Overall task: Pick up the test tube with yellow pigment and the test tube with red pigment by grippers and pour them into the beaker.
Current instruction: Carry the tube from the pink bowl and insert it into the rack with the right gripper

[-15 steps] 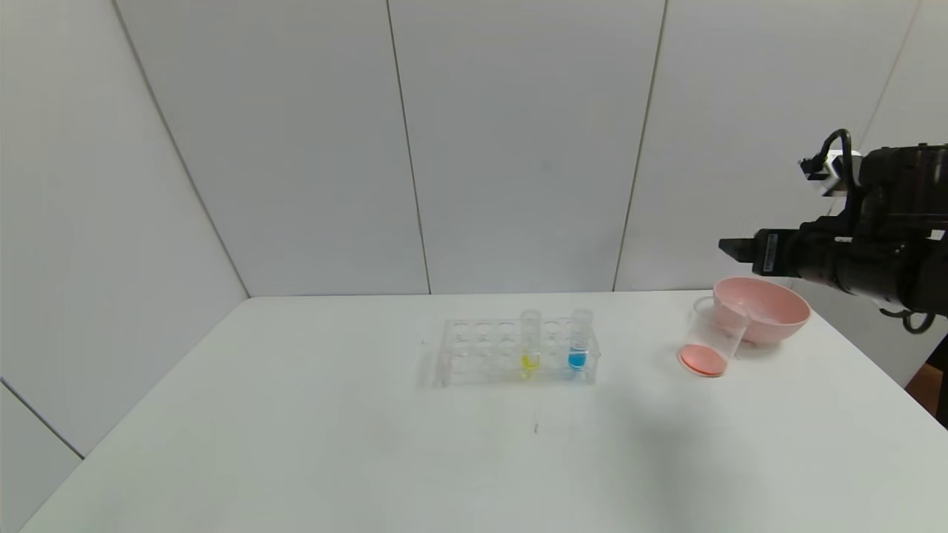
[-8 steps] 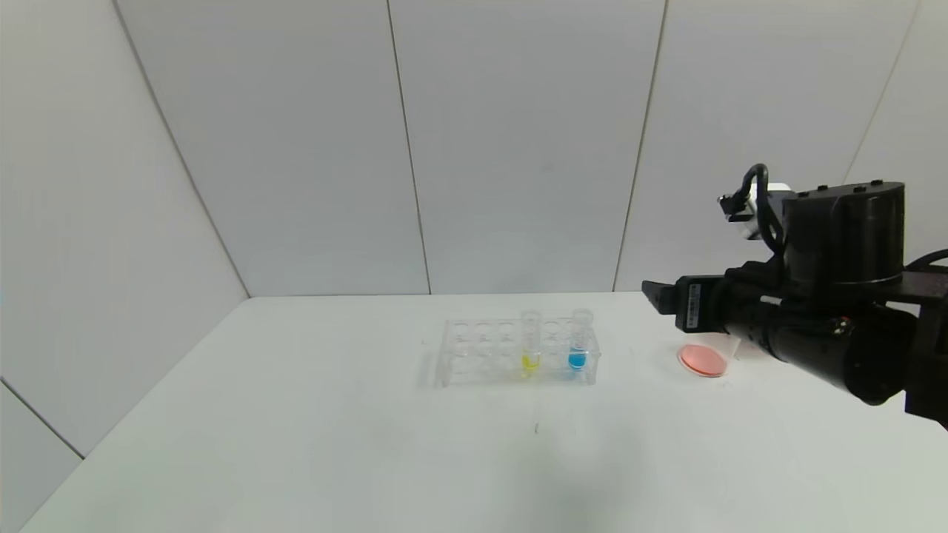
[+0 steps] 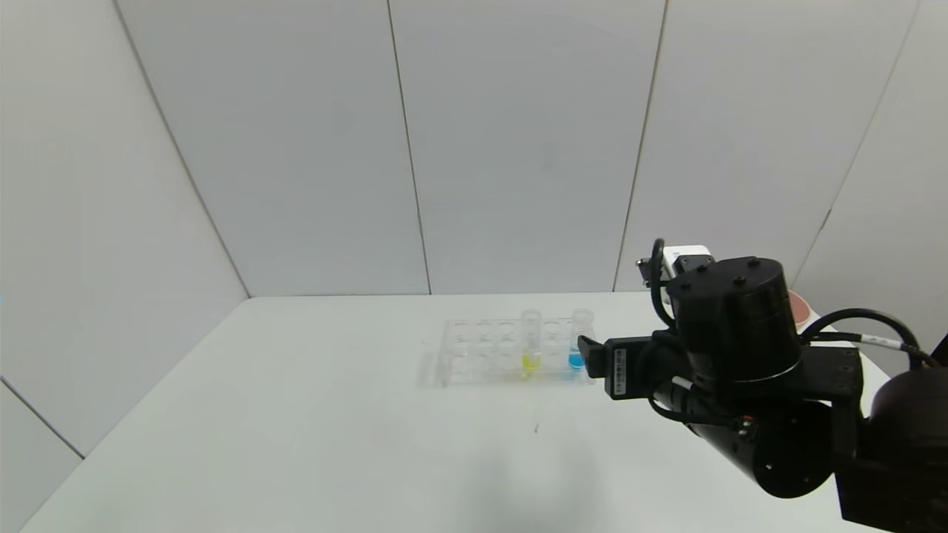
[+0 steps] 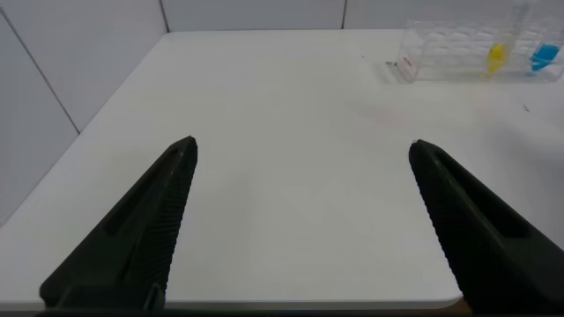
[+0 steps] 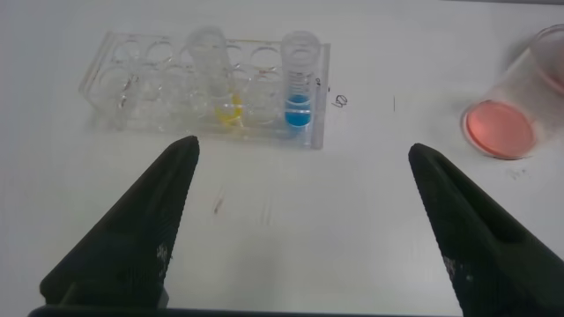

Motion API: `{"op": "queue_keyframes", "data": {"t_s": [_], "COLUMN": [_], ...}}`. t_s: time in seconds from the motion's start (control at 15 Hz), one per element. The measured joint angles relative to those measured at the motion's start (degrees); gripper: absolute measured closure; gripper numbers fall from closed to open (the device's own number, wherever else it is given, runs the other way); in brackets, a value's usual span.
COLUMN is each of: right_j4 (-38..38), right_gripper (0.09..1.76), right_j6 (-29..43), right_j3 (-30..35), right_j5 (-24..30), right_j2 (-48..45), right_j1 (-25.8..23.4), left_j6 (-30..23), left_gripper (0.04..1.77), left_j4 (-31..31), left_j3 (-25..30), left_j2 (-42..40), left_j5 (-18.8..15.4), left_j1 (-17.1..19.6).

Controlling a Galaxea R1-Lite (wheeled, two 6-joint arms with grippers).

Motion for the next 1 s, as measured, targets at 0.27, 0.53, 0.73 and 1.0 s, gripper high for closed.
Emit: {"op": "queue_keyframes", "data": {"t_s": [0.27, 0.53, 0.73, 1.0], "right_j4": [-4.5, -6.5, -6.4, -5.4], "right_gripper": [0.15, 0.15, 0.15, 0.15], "right_j6": [2.9, 3.0, 3.0, 2.9], "right_j3": [-1.1, -5.2, -9.0, -13.3], "right_j5": [-0.1, 0.1, 0.2, -0.2], "right_j2": [6.7, 13.7, 17.6, 21.5], "right_j1": [0.7, 0.3, 0.0, 0.1], "left_j6": [0.0, 0.0, 0.0, 0.0], "left_gripper": [0.09, 0.09, 0.09, 0.09], "left_j4": [0.0, 0.0, 0.0, 0.0], "left_j3": [0.0, 0.0, 0.0, 0.0], "left_j2": [0.0, 0.0, 0.0, 0.0], "left_j5": [0.0, 0.0, 0.0, 0.0], "left_j1": [0.0, 0.0, 0.0, 0.0]}}
